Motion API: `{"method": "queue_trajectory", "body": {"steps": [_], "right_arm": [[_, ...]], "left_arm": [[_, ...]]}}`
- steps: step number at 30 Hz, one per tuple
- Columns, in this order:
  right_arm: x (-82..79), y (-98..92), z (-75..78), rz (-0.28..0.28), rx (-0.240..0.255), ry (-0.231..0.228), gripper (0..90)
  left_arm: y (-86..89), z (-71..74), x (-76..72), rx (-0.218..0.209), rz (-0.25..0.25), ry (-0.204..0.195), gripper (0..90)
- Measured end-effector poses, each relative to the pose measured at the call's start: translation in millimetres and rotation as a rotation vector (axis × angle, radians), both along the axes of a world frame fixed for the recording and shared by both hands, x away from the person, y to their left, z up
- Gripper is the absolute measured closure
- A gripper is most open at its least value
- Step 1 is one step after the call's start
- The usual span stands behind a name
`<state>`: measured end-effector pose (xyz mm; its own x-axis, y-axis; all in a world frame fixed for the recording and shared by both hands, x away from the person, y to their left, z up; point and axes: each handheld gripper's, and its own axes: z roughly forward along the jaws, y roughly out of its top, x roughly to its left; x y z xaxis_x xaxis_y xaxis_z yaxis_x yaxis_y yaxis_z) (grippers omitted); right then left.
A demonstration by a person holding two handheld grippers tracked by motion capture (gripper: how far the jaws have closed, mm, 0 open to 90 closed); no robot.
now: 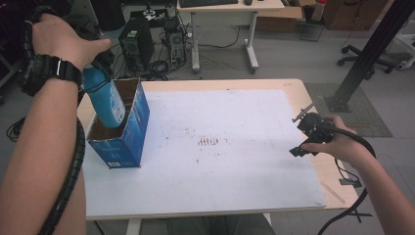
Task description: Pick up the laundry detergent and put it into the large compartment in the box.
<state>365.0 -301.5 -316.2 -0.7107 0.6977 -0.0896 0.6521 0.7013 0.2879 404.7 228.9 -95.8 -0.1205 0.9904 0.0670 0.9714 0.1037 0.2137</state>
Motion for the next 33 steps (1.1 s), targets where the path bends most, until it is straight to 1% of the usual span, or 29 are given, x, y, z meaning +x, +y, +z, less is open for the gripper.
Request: {"method": "queue_trajectory", "body": {"steps": [5, 6, 9, 14, 19, 25, 33], "right_arm": [[-0.4, -0.2, 0.5, -0.003, 0.0, -0.002, 11.4], [-0.4, -0.6, 0.4, -0.002, -0.001, -0.003, 11.5], [-0.4, -1.6, -0.2, -0.005, -0.002, 0.0, 11.5], [-0.1, -1.9, -1.1, -0.006, -0.002, 0.001, 11.4], [0.2, -1.2, -2.4, -0.004, -0.003, 0.004, 11.4], [0.5, -1.4, -3.3, -0.005, -0.003, 0.006, 11.4], [0.3, -1.6, -3.8, -0.005, -0.004, 0.007, 11.4]], "left_arm": [[3.9, -0.7, 0.4, 0.008, 0.011, -0.026, 37.4], [4.4, -1.4, 0.6, 0.01, 0.011, -0.018, 37.4], [6.1, -3.6, 1.1, 0.016, 0.013, -0.022, 37.4], [8.6, -8.8, 2.0, 0.011, 0.017, -0.007, 37.4], [9.0, -11.8, 3.3, 0.022, 0.016, 0.002, 37.4], [10.2, -14.1, 3.9, 0.015, 0.016, -0.005, 37.4], [10.1, -18.3, 5.2, 0.015, 0.011, 0.006, 37.4]]}}
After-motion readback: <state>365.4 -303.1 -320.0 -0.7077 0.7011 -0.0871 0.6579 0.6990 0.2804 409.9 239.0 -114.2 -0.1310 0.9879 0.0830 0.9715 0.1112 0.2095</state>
